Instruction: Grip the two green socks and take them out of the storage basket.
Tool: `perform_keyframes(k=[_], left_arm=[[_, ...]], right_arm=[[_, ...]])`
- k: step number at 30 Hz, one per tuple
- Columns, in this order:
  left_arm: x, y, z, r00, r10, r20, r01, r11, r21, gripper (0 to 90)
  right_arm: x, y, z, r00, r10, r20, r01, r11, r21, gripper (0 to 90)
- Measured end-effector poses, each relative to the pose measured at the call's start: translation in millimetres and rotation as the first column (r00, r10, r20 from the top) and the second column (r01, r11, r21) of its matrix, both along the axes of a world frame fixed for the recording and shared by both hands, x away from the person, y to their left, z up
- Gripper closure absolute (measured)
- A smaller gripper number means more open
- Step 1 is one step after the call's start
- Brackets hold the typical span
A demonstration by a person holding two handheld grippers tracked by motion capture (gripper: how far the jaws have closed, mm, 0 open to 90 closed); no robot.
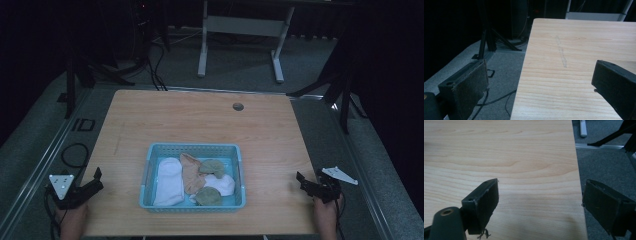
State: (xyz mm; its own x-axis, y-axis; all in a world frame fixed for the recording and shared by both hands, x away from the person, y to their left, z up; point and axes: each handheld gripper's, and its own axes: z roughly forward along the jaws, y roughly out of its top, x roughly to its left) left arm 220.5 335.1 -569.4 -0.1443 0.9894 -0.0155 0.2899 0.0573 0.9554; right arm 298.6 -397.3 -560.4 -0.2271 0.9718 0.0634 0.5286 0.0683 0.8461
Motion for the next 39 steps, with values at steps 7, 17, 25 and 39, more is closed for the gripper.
perform_keyframes(k=[7,17,25,39], left_arm=[[0.0,1.8,0.1,1.0,-0.002,-0.003,0.002,0.9998,-0.018,0.4],[0.3,1.6,0.1,0.9999,-0.005,-0.009,0.004,0.9998,-0.02,0.4],[1.4,0.0,-0.1,0.9998,-0.005,-0.019,0.005,1.0,0.0,0.4],[0.5,0.7,0.2,0.9998,-0.005,-0.019,0.005,1.0,-0.008,0.3]], right_arm=[[3.3,-3.6,-0.9,0.9991,0.016,-0.04,-0.013,0.9986,0.051,13.0],[6.7,-6.7,1.4,0.9313,0.347,-0.111,-0.343,0.9377,0.056,14.7],[6.5,2.2,3.6,0.8379,0.53,-0.129,-0.533,0.8459,0.014,13.8],[5.4,10.9,30.7,0.7532,0.588,-0.295,-0.621,0.7838,-0.022,12.3]])
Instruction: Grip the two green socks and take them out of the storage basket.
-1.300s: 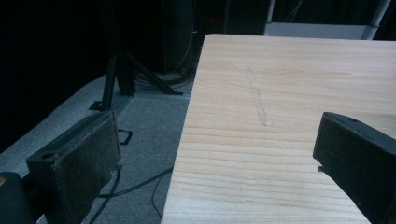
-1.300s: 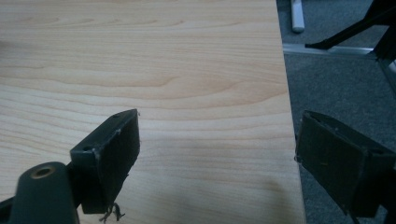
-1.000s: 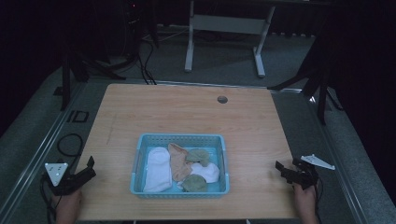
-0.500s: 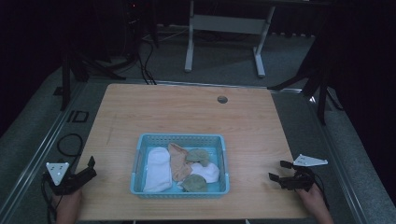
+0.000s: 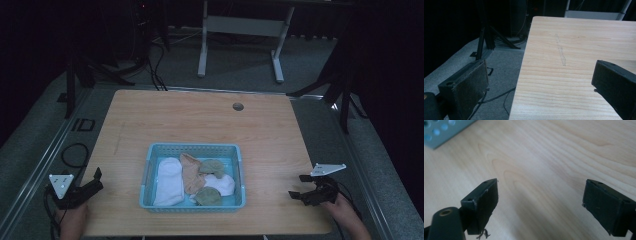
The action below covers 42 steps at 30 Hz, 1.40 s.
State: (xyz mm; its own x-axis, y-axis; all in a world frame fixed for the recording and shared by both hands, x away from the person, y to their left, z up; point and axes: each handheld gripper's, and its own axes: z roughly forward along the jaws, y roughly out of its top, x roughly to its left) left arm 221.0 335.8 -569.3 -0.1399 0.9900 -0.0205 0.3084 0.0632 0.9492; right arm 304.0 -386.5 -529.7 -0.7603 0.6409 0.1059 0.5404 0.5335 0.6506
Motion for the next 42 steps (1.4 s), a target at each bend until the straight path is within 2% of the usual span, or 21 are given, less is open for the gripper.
perform_keyframes(k=[1,6,9,16,19,22,27,30,32,34,42], left_arm=[[0.0,0.0,0.0,1.0,-0.001,0.0,0.001,1.0,0.0,0.3],[0.4,-0.2,-0.1,1.0,0.0,0.0,0.0,1.0,0.001,0.4],[0.4,-0.5,-0.2,1.0,0.001,0.001,-0.001,1.0,0.001,0.3],[0.4,-0.3,-0.1,1.0,0.0,-0.001,0.0,1.0,0.001,0.3],[0.5,-0.7,-0.2,1.0,-0.001,0.0,0.001,1.0,0.001,0.4],[0.4,-0.6,-0.2,1.0,-0.001,0.0,0.001,1.0,0.001,0.4],[0.9,-1.1,-0.3,1.0,-0.003,-0.005,0.003,1.0,0.001,0.4],[0.9,-0.9,-0.4,1.0,-0.005,-0.005,0.005,1.0,-0.001,0.4],[0.7,-1.1,-0.3,1.0,-0.004,-0.005,0.004,1.0,0.001,0.4],[0.7,-1.2,-0.3,1.0,-0.003,-0.006,0.003,1.0,0.003,0.4],[0.8,-1.0,-0.3,1.0,-0.004,-0.006,0.004,1.0,0.001,0.4]], right_arm=[[-0.6,1.3,1.5,0.9999,0.009,0.007,-0.009,0.9998,-0.019,12.3],[-0.9,6.5,4.5,0.9954,0.082,-0.05,-0.086,0.9915,-0.098,12.3],[-0.5,8.8,3.8,0.9902,0.103,-0.094,-0.114,0.9865,-0.118,12.4],[-0.4,14.6,4.1,0.9809,0.126,-0.148,-0.15,0.9744,-0.167,13.0],[-0.8,19.9,4.5,0.9712,0.141,-0.192,-0.177,0.9659,-0.189,13.5],[-1.7,26.3,6.5,0.9692,0.154,-0.192,-0.194,0.9591,-0.207,13.5],[-3.9,37.4,11.4,0.9668,0.196,-0.164,-0.231,0.944,-0.235,15.8],[-3.2,43.4,13.5,0.9616,0.214,-0.172,-0.254,0.932,-0.259,16.5],[-2.7,47.2,15.2,0.9585,0.22,-0.181,-0.263,0.9275,-0.265,16.4],[-2.4,50.7,17.7,0.9542,0.233,-0.188,-0.277,0.9233,-0.266,16.4],[0.7,64.7,31.5,0.9501,0.241,-0.198,-0.29,0.9161,-0.277,16.5]])
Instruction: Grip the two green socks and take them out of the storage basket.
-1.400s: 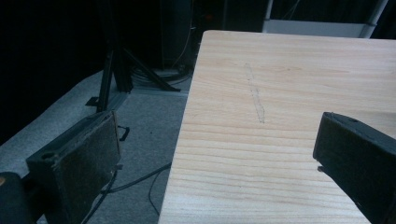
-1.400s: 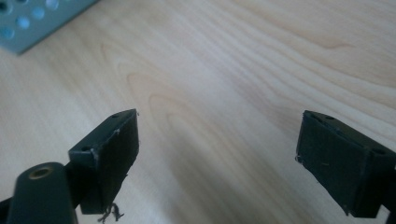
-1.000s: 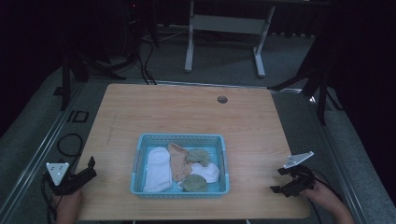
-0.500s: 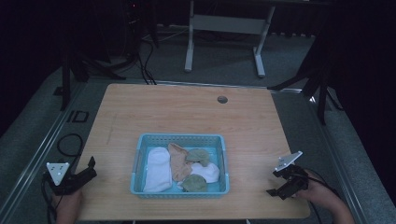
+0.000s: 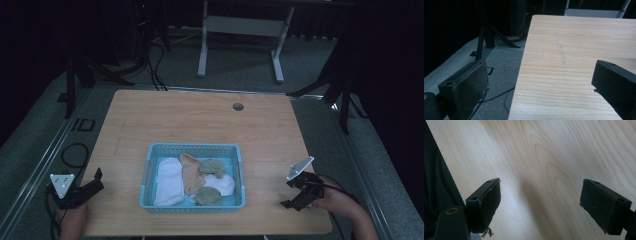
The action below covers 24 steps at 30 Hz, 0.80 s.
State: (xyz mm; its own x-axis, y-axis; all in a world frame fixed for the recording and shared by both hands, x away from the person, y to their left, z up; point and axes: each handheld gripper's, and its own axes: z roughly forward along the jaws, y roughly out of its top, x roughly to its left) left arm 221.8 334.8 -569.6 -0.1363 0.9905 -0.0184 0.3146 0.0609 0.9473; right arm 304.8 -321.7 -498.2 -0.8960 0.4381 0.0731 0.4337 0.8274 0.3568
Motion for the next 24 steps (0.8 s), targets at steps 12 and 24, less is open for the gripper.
perform_keyframes(k=[12,24], left_arm=[[0.1,0.6,0.0,1.0,-0.004,0.001,0.004,1.0,0.0,0.4],[0.1,0.3,0.0,1.0,-0.005,0.002,0.005,1.0,-0.003,0.4]], right_arm=[[2.5,29.3,25.0,0.9989,0.045,0.011,-0.045,0.9988,0.022,21.9],[4.4,56.1,46.1,0.9934,0.107,0.043,-0.108,0.9934,0.038,20.5]])
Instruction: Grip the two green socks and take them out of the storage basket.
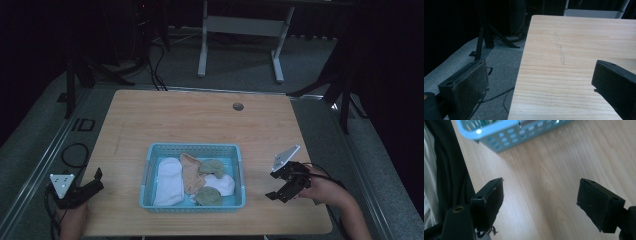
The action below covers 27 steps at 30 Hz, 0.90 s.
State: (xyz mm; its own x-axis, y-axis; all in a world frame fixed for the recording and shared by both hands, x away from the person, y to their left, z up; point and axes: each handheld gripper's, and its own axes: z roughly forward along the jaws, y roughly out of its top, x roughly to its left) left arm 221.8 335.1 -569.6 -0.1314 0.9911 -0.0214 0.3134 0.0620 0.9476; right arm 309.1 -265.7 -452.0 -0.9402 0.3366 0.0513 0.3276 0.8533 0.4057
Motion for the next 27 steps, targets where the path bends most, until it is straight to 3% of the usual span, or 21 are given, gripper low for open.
perform_keyframes(k=[16,27], left_arm=[[0.0,0.2,0.0,1.0,-0.002,0.001,0.002,1.0,0.0,0.4],[0.0,0.1,0.0,1.0,-0.005,0.001,0.005,1.0,0.0,0.3]], right_arm=[[3.0,35.6,21.8,0.9978,0.056,0.036,-0.056,0.9984,-0.008,15.8],[9.2,59.4,28.7,0.9948,0.077,0.068,-0.078,0.9967,0.022,12.7]])
